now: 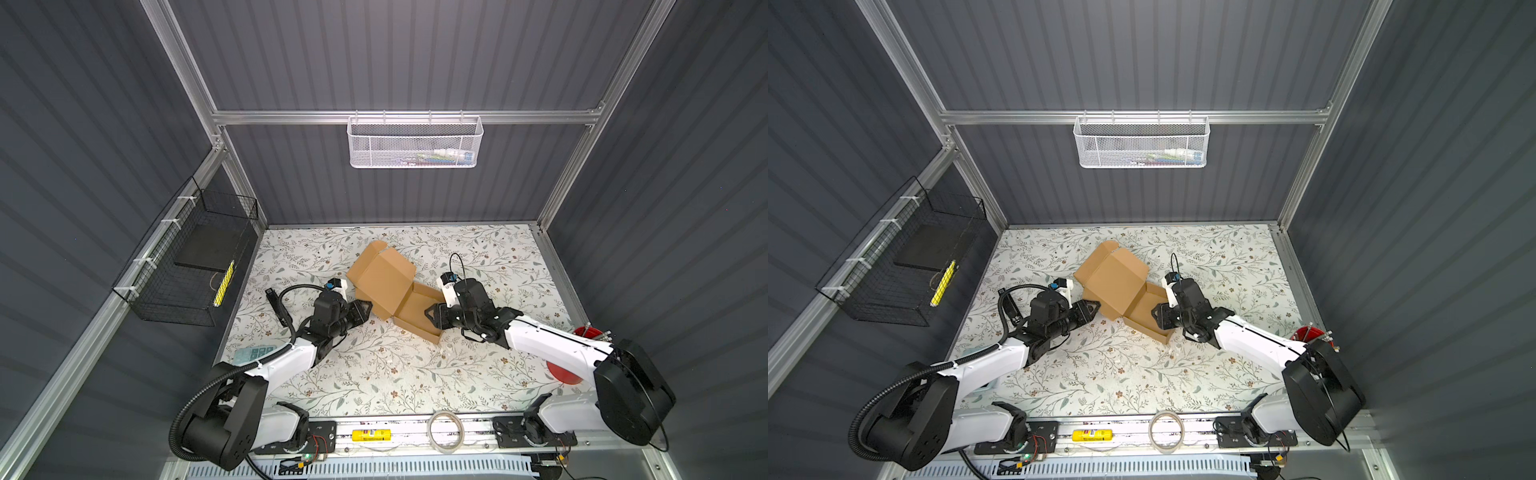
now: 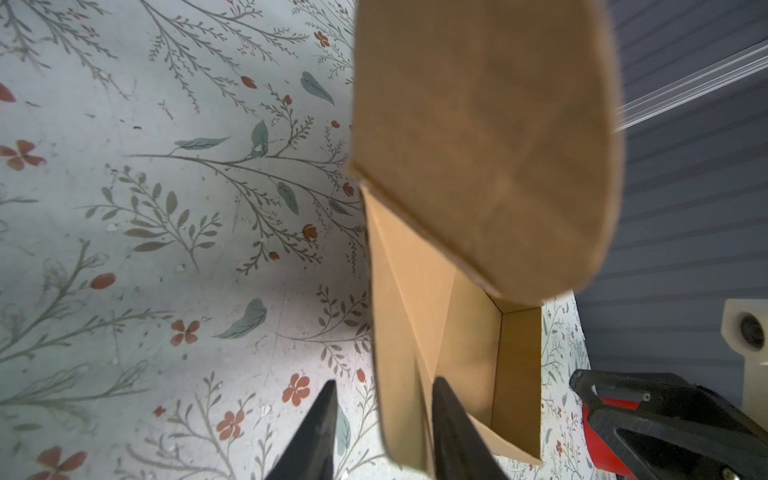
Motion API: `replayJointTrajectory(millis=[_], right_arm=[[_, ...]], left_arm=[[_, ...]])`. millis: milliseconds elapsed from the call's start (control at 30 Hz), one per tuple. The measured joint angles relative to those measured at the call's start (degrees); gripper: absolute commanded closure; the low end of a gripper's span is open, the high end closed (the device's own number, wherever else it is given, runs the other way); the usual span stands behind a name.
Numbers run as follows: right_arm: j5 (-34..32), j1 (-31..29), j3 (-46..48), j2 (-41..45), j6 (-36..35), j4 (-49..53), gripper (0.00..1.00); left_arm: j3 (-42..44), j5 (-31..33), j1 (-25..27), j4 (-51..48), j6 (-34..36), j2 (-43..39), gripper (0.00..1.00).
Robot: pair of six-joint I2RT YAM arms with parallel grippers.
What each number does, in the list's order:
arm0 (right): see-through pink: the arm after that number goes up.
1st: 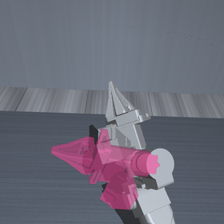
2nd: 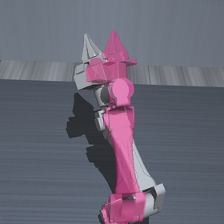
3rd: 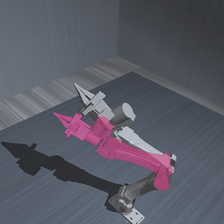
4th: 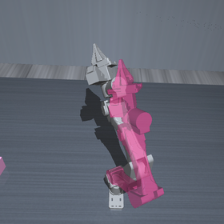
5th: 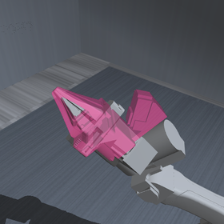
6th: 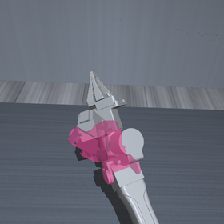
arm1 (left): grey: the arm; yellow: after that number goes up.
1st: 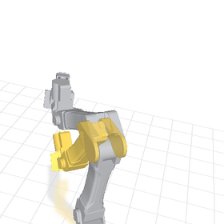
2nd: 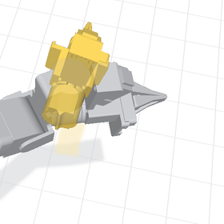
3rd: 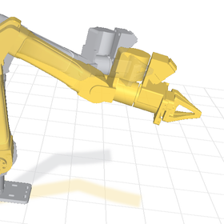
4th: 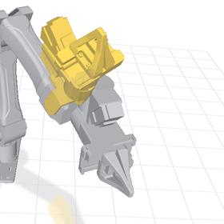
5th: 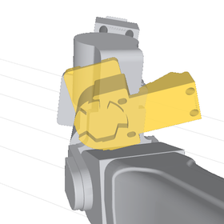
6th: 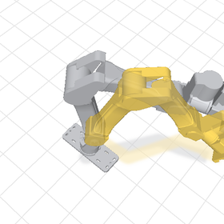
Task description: Fold the paper box
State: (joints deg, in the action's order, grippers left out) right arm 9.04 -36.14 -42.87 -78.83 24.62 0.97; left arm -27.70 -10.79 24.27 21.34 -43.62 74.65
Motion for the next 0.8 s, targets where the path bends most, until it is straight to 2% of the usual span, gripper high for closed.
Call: replayJointTrajectory(millis=[133, 300, 700, 800], right_arm=[[0.04, 0.0, 0.0, -0.28, 0.0, -0.11, 0.56], [0.26, 0.0, -0.33, -0.59, -0.02, -0.09, 0.56], [0.87, 0.0, -0.98, -0.81, -0.02, -0.02, 0.56], [0.81, 0.0, -0.98, -0.22, -0.04, 0.37, 0.54]], left_arm=[[-0.26, -0.26, 0.0, 1.77, -0.24, 0.96, 0.72], [-0.46, -0.48, 0.0, 2.71, -0.52, 1.25, 0.84], [-3.06, -0.85, 0.0, 2.97, 0.87, 2.16, 0.99], [-3.98, -0.85, 0.0, 2.6, 1.88, 2.89, 1.0]])
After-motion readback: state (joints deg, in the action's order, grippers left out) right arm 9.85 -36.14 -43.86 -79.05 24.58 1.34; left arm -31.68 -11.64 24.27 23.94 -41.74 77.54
